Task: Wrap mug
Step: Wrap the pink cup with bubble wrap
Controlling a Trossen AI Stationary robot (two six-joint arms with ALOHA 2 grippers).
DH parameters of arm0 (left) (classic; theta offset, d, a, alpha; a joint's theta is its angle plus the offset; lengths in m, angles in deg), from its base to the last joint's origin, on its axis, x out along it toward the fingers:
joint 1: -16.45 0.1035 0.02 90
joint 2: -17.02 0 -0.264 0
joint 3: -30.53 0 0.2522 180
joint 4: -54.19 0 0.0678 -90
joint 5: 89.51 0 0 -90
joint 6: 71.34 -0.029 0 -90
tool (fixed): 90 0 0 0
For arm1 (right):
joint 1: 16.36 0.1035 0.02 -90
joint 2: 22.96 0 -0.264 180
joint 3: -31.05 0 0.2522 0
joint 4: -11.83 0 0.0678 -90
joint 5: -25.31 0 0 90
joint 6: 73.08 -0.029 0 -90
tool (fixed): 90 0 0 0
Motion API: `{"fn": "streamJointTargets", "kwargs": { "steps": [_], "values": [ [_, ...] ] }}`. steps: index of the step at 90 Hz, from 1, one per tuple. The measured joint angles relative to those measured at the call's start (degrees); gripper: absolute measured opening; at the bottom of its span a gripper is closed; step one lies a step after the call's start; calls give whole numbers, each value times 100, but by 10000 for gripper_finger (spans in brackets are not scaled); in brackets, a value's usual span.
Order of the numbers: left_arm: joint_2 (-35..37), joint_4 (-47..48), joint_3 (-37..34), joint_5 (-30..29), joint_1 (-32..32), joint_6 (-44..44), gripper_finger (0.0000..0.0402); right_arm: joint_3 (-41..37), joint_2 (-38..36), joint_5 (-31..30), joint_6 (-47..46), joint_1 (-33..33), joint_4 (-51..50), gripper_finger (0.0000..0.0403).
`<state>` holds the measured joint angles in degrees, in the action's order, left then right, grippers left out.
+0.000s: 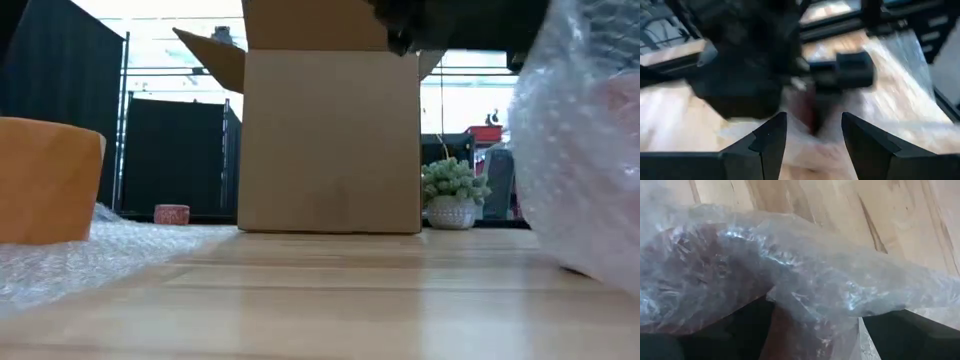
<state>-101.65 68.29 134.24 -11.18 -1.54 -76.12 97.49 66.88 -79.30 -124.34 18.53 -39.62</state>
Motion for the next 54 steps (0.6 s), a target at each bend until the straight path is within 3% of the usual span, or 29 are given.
{"fn": "streamJointTargets", "kwargs": {
  "steps": [29,43,54],
  "values": [
    [-313,30,-2,-27,240,1048,178,0,4,-4,56,9,12,281],
    [-402,11,0,495,344,1726,178,-2,4,-17,88,4,8,281],
    [-398,-156,0,477,320,1942,178,0,4,-20,100,9,7,281]
  ]
}}
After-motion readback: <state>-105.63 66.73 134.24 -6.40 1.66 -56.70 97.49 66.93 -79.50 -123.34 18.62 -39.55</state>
